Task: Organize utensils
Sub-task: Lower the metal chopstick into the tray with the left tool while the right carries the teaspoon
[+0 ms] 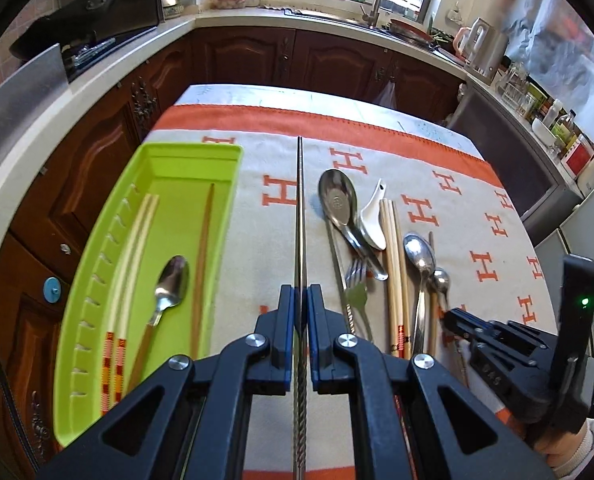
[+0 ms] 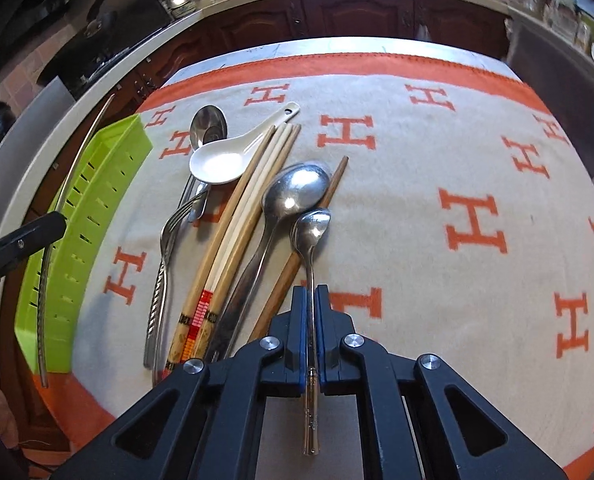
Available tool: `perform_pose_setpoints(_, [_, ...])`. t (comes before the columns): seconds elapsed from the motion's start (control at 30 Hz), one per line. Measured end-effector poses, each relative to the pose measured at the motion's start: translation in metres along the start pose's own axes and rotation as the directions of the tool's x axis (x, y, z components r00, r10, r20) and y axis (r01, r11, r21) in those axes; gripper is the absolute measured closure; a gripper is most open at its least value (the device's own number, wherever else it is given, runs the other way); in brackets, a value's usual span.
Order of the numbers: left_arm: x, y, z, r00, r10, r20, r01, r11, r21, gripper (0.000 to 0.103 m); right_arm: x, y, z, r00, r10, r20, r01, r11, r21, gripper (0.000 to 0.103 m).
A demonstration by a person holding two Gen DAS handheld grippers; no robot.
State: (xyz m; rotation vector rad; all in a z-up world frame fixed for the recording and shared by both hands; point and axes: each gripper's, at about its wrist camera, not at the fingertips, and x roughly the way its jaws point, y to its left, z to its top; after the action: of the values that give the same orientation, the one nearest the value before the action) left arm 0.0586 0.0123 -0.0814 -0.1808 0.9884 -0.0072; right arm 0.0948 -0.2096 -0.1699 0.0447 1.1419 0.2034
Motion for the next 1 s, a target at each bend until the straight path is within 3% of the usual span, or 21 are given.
perform_pose_setpoints(0.3, [-0.032,0.028,-0.008,0.999,0.008,0.031,-0.007,0.999,-0.031,0.099,-0.047,-0.006,-0.015,0.999,-0.001,0.054,-0.002,0.999,0.054,0.100])
perform_pose_setpoints(0.57, [-0.067,0.074,0.002,0.993,0.078,0.088,-0.074,0.996,-0.049,0.099,-0.096,0.038,-0.006,0.993,0.037,0.112,-0.036,0.999,-0.015,0.100])
perform_pose_setpoints(0.7, [-0.058,0.097,0.007,0.992,0.100,0.071,-0.096,0.994,-0.053,0.099,-0.109,0.071,0.010,0.989,0.092,0.114,-0.085,0.995,-0.059,0.100])
perform_pose_setpoints(1.0, [-0.014,0.128,0.016,0.998,0.064,-0.012,-0.065,0.994,-0.090,0.099,-0.105,0.151,0.055,0.977,0.202,0.065,-0.197,0.977,-0.080,0.100])
